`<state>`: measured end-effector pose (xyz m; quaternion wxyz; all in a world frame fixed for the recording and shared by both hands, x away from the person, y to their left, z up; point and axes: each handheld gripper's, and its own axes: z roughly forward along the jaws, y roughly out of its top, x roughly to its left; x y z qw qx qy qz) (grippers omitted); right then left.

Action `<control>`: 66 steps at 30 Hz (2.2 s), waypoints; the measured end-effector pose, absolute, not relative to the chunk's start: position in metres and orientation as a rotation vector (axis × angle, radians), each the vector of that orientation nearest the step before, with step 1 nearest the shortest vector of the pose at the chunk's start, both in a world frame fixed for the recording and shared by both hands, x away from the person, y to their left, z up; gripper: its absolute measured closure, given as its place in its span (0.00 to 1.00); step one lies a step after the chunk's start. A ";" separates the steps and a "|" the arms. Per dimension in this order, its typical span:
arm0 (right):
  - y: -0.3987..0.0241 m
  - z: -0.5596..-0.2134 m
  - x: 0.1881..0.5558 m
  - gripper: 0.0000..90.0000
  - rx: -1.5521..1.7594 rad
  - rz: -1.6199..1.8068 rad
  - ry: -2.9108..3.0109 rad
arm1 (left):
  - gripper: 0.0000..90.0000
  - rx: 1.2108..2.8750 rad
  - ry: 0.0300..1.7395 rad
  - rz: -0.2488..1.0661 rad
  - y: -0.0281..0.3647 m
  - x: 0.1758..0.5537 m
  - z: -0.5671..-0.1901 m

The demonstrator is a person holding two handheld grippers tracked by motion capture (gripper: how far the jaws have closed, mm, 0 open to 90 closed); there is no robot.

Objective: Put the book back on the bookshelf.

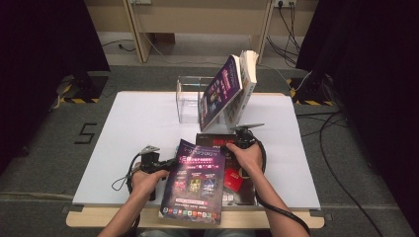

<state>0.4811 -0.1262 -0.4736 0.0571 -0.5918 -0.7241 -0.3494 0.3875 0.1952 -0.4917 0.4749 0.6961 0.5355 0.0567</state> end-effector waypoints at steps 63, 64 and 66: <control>-0.128 -0.469 0.464 0.93 -1.735 -1.205 -1.936 | 0.57 1.746 1.335 0.235 0.204 0.389 -0.484; -0.128 -0.469 0.464 0.93 -1.733 -1.217 -1.924 | 0.50 1.755 1.331 0.248 0.205 0.388 -0.482; -0.129 -0.467 0.463 0.94 -1.723 -1.238 -1.898 | 0.42 1.760 1.329 0.265 0.209 0.387 -0.480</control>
